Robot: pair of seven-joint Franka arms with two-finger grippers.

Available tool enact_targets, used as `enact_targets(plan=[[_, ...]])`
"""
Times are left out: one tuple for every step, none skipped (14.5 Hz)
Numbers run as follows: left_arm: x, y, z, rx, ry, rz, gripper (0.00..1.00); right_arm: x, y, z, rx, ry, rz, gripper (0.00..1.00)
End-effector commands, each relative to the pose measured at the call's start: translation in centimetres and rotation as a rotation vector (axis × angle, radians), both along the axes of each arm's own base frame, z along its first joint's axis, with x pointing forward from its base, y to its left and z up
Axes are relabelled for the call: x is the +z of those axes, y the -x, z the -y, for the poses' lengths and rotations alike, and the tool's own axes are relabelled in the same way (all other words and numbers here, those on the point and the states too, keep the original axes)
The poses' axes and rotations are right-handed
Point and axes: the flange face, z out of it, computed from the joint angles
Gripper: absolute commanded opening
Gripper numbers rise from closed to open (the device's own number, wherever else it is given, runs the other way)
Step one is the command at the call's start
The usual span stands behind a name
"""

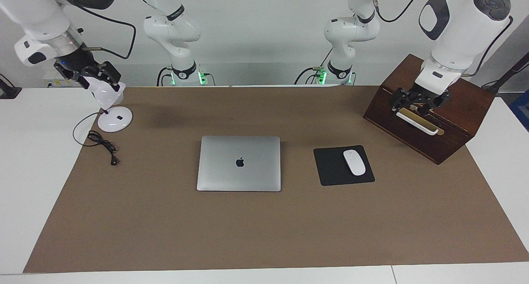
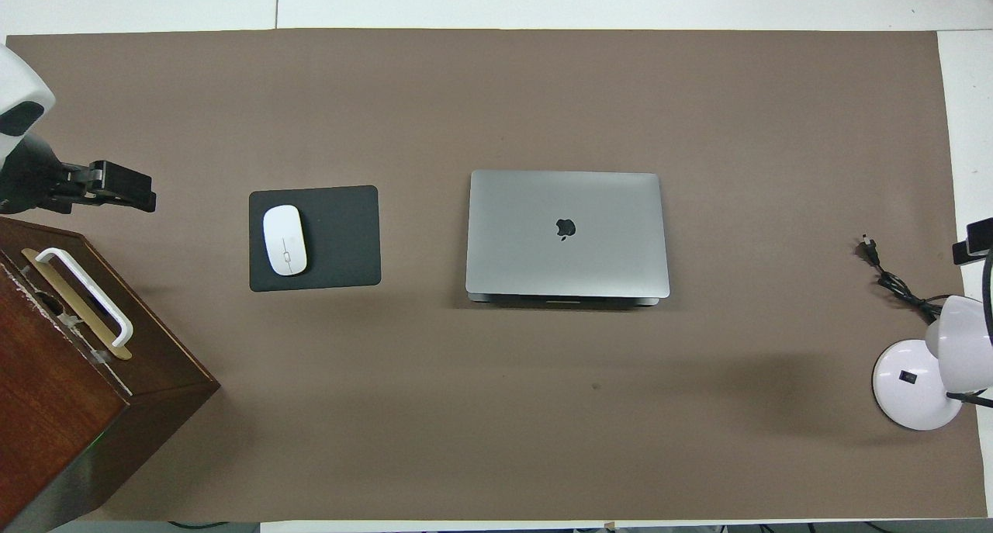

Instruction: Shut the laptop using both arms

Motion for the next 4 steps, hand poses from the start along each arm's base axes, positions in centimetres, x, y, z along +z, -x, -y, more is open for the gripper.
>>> enact_targets(plan=[[0.29, 0.39, -0.39, 0.01, -0.011, 0.02, 1.0, 0.42, -0.3, 0.37, 0.005, 0.016, -0.007, 1.0], [0.29, 0.39, -0.39, 0.01, -0.011, 0.02, 1.0, 0.34, -0.32, 0.54, 0.002, 0.015, -0.009, 1.0], [0.31, 0.37, -0.47, 0.012, -0.009, 0.021, 1.0, 0.46, -0.35, 0.32, 0.007, 0.015, -0.007, 1.0], [0.32, 0.36, -0.46, 0.012, -0.009, 0.023, 1.0, 0.65, -0.32, 0.49, 0.003, 0.015, -0.004, 1.0]])
